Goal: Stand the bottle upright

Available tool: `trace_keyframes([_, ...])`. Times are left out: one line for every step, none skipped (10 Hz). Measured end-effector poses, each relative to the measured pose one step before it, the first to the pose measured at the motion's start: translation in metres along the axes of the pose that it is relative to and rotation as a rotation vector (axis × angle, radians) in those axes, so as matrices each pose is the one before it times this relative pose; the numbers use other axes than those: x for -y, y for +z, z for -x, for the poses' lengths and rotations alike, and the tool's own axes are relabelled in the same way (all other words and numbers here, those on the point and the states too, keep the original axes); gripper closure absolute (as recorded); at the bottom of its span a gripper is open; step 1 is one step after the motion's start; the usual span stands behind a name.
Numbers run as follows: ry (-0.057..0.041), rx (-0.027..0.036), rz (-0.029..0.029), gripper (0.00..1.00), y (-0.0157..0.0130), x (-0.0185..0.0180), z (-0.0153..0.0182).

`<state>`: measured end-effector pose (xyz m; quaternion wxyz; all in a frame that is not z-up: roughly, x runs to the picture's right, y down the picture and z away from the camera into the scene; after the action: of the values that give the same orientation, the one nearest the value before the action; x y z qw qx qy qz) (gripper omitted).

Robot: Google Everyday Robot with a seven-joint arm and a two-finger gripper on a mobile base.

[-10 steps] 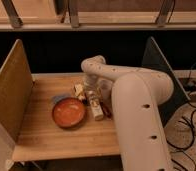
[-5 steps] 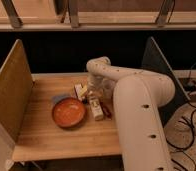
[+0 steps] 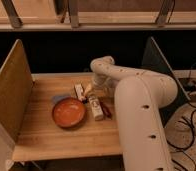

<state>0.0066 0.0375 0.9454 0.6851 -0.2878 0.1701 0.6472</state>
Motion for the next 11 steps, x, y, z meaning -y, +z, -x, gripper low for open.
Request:
trace_keyframes([0.01035,0.00311,-0.0174,0.2,-0.00083,0.00537,0.00082])
trace_keyframes([0.0144,0.00325,-0.01947,0.2,-0.00016,0.00589,0.00132])
trace_keyframes([0.0082,0.00047,-0.01193,0.2,0.00069,0.00271,0.00077])
trace_keyframes([0.00276,-0.00476,-0.0132,0.2,0.00204,0.00104,-0.00013])
trace_keyframes([0.00519,-0.00164,-0.01097,0.2,0.00194,0.00053,0.00116])
trace_keyframes([0.00427,-0.00251,-0.00636,0.2,0.00147,0.00058,0.00049])
trace_keyframes([0.00321,-0.00061,-0.00423,0.2,0.00143,-0.00007,0.0009])
trace_keyframes([0.00826,-0.00327,-0.00458,0.2,0.0024,0.00059,0.0005])
trace_keyframes([0.00738,-0.00502,-0.00278,0.2,0.00263,0.00088,-0.00053])
trace_keyframes([0.00356,-0.0036,0.00079,0.23,0.00171,-0.00051,-0.0004])
trace_keyframes([0.00139,-0.00785,0.00217,0.32,0.00408,-0.00198,-0.00141])
